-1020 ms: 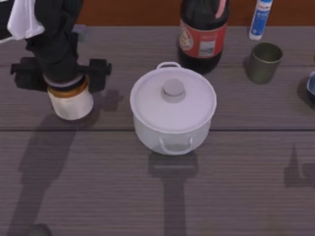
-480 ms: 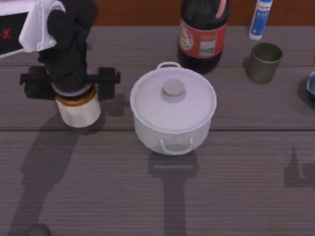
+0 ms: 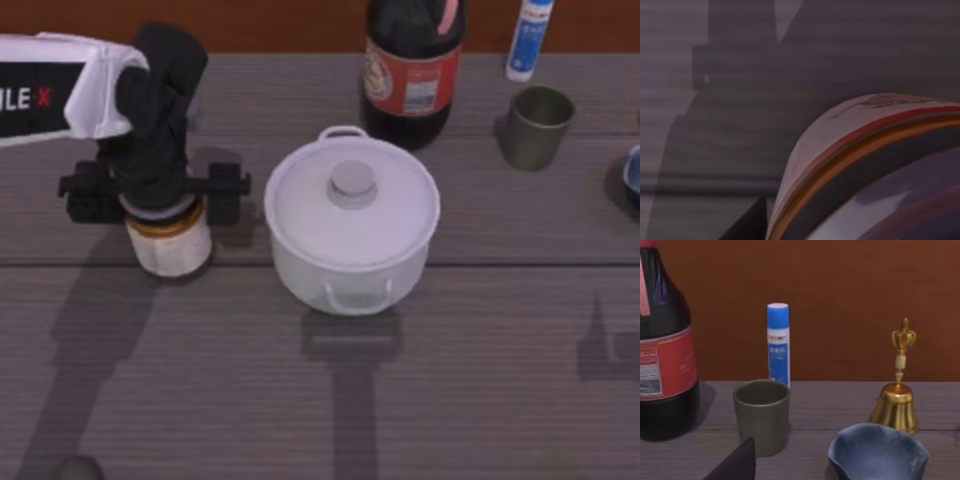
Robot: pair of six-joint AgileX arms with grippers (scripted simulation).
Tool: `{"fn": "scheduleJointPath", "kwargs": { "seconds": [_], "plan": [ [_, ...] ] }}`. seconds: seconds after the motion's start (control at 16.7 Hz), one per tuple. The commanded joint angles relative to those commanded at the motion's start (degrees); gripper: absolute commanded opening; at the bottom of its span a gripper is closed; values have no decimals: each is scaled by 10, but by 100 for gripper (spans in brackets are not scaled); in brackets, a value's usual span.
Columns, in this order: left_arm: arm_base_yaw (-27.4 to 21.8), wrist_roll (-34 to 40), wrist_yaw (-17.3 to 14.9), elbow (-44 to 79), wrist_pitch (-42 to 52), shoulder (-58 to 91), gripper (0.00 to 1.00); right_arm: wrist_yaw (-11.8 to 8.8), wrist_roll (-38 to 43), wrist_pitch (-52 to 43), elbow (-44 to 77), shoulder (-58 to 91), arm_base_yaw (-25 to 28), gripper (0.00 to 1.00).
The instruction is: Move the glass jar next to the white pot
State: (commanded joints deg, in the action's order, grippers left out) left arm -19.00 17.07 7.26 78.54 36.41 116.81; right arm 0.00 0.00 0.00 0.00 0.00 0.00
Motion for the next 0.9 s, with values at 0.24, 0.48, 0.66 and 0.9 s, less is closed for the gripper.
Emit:
{"fn": "scheduleJointPath", "kwargs": {
  "seconds": [0.24,0.48,0.66,0.9],
  "plan": [
    [0,0,0,0,0,0,15,0,0,0,0,0,0,100],
    [0,0,0,0,0,0,45,0,0,0,0,0,0,100],
    [0,0,0,0,0,0,68,0,0,0,0,0,0,100],
    [0,0,0,0,0,0,98,0,0,0,0,0,0,100]
  ]
}}
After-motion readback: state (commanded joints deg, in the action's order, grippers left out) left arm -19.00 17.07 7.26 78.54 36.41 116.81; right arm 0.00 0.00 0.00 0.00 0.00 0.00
